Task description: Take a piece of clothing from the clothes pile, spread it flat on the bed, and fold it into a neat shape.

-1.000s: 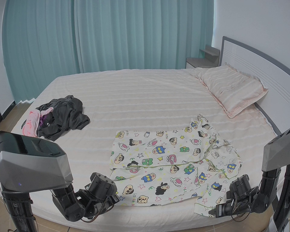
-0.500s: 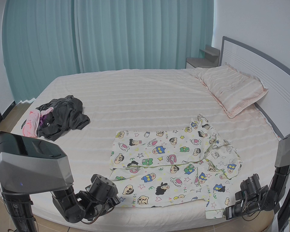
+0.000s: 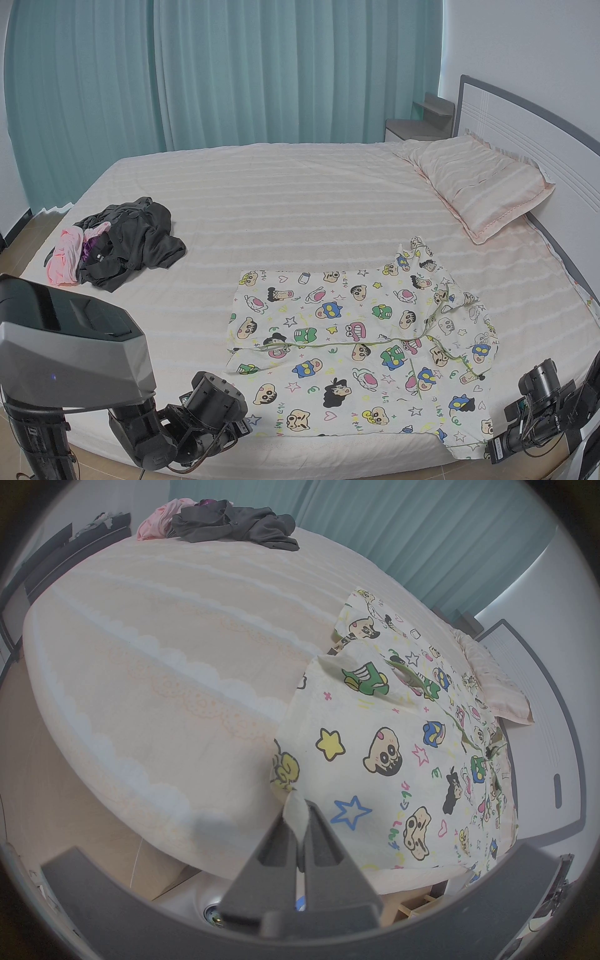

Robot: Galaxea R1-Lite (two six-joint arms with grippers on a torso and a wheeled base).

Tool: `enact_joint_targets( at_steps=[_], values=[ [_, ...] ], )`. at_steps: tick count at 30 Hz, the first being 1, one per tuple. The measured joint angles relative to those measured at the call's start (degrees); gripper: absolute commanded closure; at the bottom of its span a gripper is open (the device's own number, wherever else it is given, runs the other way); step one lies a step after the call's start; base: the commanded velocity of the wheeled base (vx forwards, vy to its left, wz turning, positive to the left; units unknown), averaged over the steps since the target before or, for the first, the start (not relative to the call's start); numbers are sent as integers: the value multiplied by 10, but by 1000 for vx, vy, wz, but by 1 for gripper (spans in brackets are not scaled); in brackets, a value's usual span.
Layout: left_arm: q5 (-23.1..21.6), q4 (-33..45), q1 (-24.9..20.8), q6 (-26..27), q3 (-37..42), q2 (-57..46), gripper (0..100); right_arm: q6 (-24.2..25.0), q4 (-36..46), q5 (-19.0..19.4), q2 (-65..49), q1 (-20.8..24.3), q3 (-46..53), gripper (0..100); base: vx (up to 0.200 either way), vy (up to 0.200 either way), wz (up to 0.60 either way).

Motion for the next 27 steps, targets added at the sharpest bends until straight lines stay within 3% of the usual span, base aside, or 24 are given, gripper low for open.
enact_joint_targets(
  at_steps=[2, 3, 12, 17, 21, 27],
  values=[
    [0, 0, -1, 1, 3, 0, 100, 0, 1, -1, -4, -1, -2, 100, 0, 0, 0],
    [0, 0, -2, 1, 3, 0, 100, 0, 1, -1, -4, -2, -3, 0, 0, 0, 0],
    [0, 0, -3, 1, 9, 0, 100, 4, -1, 10, -19, -3, -2, 0, 0, 0, 0],
    [1, 0, -3, 0, 10, 0, 100, 8, -4, 17, -33, -28, -16, 0, 0, 0, 0],
    [10, 0, -3, 0, 10, 0, 100, 15, -4, 52, -37, -70, -58, 0, 0, 0, 0],
    [15, 0, -4, -1, 11, 0, 100, 86, -2, 132, -19, -131, -148, 0, 0, 0, 0]
  ],
)
